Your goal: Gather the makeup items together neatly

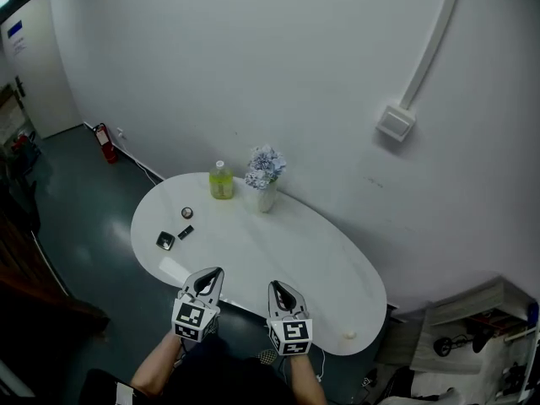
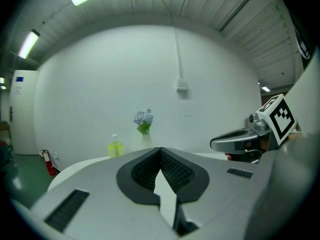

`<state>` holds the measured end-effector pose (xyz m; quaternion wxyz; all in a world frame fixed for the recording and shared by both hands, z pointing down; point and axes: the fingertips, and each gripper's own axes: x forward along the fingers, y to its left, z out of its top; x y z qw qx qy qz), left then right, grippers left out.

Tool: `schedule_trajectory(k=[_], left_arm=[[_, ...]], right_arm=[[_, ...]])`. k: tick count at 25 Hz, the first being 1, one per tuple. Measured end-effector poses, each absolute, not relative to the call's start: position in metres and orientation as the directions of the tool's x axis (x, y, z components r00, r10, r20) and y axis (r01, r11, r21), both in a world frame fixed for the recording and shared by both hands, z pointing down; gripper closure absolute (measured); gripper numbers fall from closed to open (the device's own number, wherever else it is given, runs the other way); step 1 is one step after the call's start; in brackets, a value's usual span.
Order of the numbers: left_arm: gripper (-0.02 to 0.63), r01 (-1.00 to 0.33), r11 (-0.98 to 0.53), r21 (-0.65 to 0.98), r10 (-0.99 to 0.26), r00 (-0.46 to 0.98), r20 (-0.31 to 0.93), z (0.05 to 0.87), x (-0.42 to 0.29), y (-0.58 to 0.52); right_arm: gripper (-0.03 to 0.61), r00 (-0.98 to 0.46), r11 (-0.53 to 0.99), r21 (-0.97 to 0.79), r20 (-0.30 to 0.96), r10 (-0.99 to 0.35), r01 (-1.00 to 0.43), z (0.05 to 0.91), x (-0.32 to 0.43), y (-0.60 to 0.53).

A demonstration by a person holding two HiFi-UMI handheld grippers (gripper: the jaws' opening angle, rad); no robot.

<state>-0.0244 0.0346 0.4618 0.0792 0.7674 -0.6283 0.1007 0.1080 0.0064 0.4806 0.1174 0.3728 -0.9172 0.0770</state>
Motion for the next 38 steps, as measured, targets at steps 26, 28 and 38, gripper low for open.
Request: schedule_trajectory(k=[26, 28, 38], left_arm=[[0.597, -0.995, 0.088, 0.053, -0.927, -0.063, 0.369, 0.545, -0.292, 0.031], [0.597, -0.994, 0.085, 0.062, -0.921, -0.055, 0.386, 0.559, -0.303, 0.023], [0.597, -0.99, 0.083, 0.117, -0.882, -0.018, 0.47, 0.62, -0.342, -0.007]], right_arm=[[0.535, -0.831, 0.894, -0.087, 0.416, -0.368, -0.439, 0.566, -0.191, -0.036], [0.535, -0.824, 0.895, -0.087, 0.436, -0.361, -0.438, 0.579, -0.204, -0.046], [0.535, -0.793, 0.9, -0.111, 0.526, -0.307, -0.422, 0.644, -0.253, -0.078]])
